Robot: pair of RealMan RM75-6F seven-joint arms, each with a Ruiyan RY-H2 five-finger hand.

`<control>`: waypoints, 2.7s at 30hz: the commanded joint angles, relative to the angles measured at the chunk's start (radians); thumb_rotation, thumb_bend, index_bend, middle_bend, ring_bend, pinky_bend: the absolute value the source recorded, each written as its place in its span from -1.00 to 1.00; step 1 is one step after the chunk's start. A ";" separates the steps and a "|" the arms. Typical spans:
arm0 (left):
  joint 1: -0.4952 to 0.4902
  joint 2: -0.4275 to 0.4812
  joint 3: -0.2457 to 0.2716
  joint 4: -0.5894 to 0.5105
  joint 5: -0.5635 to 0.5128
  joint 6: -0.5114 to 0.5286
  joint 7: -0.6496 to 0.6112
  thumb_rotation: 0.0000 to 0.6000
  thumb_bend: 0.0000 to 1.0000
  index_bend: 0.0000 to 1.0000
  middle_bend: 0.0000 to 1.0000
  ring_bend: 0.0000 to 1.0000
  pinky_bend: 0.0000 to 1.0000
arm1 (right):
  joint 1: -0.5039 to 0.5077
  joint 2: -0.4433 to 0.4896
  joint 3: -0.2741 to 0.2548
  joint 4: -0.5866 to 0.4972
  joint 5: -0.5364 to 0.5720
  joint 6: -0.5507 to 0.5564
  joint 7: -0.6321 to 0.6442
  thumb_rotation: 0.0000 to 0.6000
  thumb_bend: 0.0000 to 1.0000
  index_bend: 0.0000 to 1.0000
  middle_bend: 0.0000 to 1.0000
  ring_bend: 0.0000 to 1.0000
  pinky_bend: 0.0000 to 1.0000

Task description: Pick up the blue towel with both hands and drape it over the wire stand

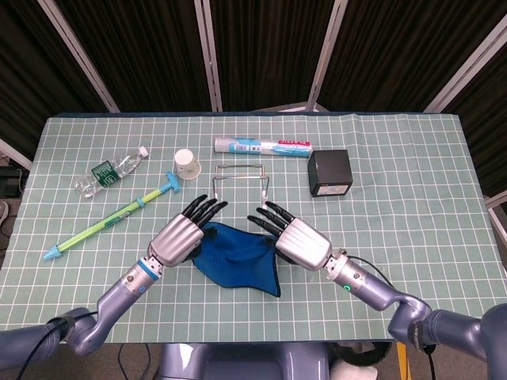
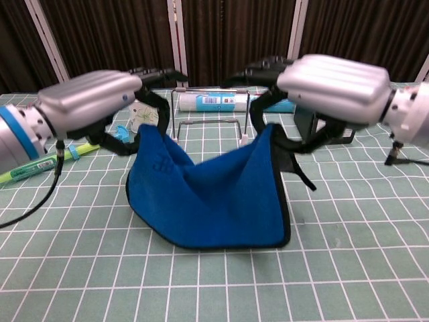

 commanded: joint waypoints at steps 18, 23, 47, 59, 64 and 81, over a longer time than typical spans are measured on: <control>-0.143 0.134 -0.275 -0.073 -0.318 -0.070 0.140 1.00 0.14 0.58 -1.00 -1.00 -1.00 | 0.241 0.016 0.302 0.083 0.320 -0.269 0.026 1.00 -0.12 0.63 -0.82 -1.00 -1.00; -0.160 0.114 -0.272 0.004 -0.343 -0.078 0.099 1.00 0.15 0.58 -1.00 -1.00 -1.00 | 0.260 -0.047 0.283 0.203 0.323 -0.278 0.094 1.00 -0.12 0.61 -0.81 -1.00 -1.00; -0.210 0.147 -0.249 0.075 -0.374 -0.080 0.070 1.00 0.15 0.58 -1.00 -1.00 -1.00 | 0.311 -0.061 0.294 0.308 0.370 -0.289 0.177 1.00 -0.13 0.63 -0.80 -1.00 -1.00; -0.219 0.058 -0.197 0.174 -0.425 -0.117 0.064 1.00 0.15 0.58 -1.00 -1.00 -1.00 | 0.283 -0.153 0.225 0.412 0.367 -0.298 0.193 1.00 -0.13 0.38 -0.80 -1.00 -1.00; -0.220 0.027 -0.177 0.229 -0.426 -0.137 0.034 1.00 0.14 0.58 -1.00 -1.00 -1.00 | 0.283 -0.183 0.215 0.471 0.363 -0.302 0.238 1.00 -0.13 0.36 -0.80 -1.00 -1.00; -0.222 -0.047 -0.140 0.347 -0.400 -0.166 -0.038 1.00 0.15 0.58 -1.00 -1.00 -1.00 | 0.278 -0.264 0.174 0.610 0.334 -0.303 0.322 1.00 -0.15 0.30 -0.80 -1.00 -1.00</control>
